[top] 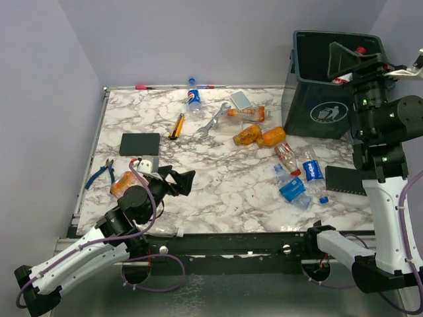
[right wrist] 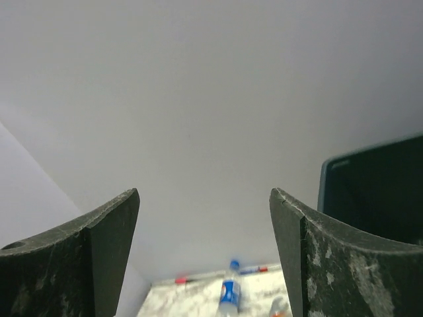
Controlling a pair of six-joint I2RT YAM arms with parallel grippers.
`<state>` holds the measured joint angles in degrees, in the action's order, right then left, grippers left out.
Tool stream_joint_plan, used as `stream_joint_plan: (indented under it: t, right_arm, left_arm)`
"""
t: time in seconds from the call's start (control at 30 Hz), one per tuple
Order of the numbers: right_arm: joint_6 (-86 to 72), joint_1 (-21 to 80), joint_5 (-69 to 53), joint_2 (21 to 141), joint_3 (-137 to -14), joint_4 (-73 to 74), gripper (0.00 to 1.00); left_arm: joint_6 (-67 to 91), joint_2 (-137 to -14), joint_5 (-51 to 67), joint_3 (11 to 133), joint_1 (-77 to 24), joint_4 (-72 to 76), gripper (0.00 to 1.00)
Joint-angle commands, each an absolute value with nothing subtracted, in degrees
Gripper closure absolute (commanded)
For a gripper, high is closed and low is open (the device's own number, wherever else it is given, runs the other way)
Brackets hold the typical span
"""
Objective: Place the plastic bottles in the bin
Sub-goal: Place the plastic bottle in the trash bin, then move the plastic bottle to the corner of the board.
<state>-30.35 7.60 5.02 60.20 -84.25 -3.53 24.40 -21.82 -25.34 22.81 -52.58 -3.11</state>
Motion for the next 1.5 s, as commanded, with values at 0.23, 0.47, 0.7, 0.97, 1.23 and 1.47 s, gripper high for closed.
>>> stream_joint_plan:
  t: [0.23,0.47,0.7,0.97,1.23,1.47]
  right_arm:
    - [-29.85,7.88,-26.61,55.22,-71.97,19.17,0.17]
    - [-34.06,10.96,-20.66,49.46,-53.08,22.57,0.20]
    - [-40.10,11.02,0.96,45.16,-39.32,27.60,0.19]
    - [-42.70,11.07,11.83,51.40,-35.27,34.05,0.14]
    - [-44.28,11.07,13.94,53.15,-31.44,32.49,0.14]
    - [-50.14,11.56,7.34,53.17,-26.76,30.25,0.14]
  left_arm:
    - [25.90,-23.54,-30.91,24.66,-52.68,-4.67,0.01]
    - [26.04,-25.57,-31.98,25.65,-52.60,-5.66,0.01]
    - [24.86,-24.45,-28.39,24.96,-52.56,-5.74,0.01]
    - [25.05,-24.73,-27.19,24.70,-52.63,-6.41,0.01]
    - [24.93,-26.34,-25.32,25.07,-52.65,-6.38,0.01]
    - [24.78,-27.61,-24.38,25.49,-52.58,-6.41,0.01]
